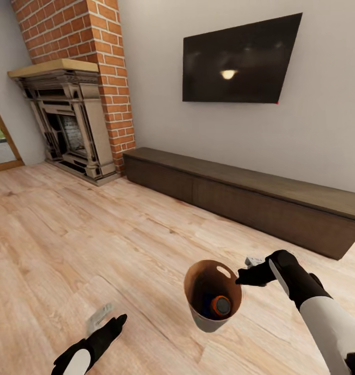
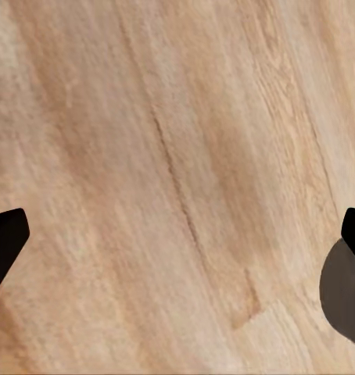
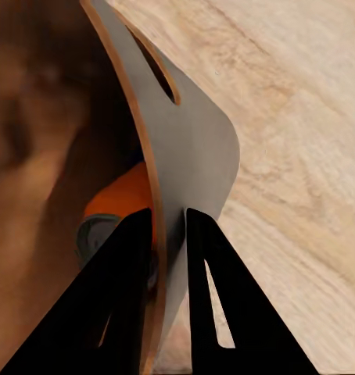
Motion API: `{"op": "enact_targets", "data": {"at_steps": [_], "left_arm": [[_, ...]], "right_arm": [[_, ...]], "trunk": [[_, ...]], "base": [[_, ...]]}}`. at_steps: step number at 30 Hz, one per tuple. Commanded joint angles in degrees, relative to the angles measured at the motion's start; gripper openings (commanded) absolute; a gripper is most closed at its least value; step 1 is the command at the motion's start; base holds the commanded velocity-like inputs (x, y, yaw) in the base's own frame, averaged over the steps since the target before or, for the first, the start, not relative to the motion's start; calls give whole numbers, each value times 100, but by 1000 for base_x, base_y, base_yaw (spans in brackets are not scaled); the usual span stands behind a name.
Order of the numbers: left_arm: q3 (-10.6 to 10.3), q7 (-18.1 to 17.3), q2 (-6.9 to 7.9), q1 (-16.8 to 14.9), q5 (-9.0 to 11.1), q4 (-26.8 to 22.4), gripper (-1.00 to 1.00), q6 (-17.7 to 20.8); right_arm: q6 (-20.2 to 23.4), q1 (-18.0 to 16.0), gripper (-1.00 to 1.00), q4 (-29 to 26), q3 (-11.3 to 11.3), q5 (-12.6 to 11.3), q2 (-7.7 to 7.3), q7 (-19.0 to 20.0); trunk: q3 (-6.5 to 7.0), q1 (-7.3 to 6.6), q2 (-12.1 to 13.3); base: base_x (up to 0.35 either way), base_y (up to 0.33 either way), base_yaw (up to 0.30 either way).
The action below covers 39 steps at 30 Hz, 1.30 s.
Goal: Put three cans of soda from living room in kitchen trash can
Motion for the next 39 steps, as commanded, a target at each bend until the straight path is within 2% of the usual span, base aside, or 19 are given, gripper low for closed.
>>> {"op": "enact_targets", "data": {"at_steps": [1,5,10,11,13,16,23,33,39], "left_arm": [[0,0,0,2,3,-7,100,-2],[3,-16,15,62,11,-146,100,-169],[53,-18,83,289,41,-532,100,-384],[159,-18,158,488,64,-843,100,-400],[306,-21,209,662,80,-1114,100,-416],[443,-84,242,832,87,-1315,100,-476],[503,-287,248,960,84,-1382,100,-694],[471,-317,202,984,61,-1333,100,-742],[514,-324,245,1009,71,-1390,100,-743]], "right_arm": [[50,-122,-100,300,-14,-228,0,20],[50,-349,-100,863,-18,-227,1,17],[50,-392,-100,998,-14,-234,0,15],[50,-395,-100,1014,-17,-238,0,15],[50,-403,-100,1016,-19,-241,2,14],[50,-416,-100,1000,-17,-242,6,14],[50,-424,-100,1026,-14,-227,12,14],[50,-425,-100,1061,14,-225,123,14],[50,-417,-100,1048,25,-219,139,14]], "trunk": [[1,-1,-1],[1,-1,-1],[1,-1,-1],[1,-1,-1],[1,-1,-1],[1,-1,-1],[4,-1,-1],[-9,-1,-1],[-10,-1,-1]], "base": [[259,273,0],[258,273,0],[257,273,0],[257,273,0],[257,273,0],[257,273,0],[257,273,72],[257,273,271],[252,274,293]]}}
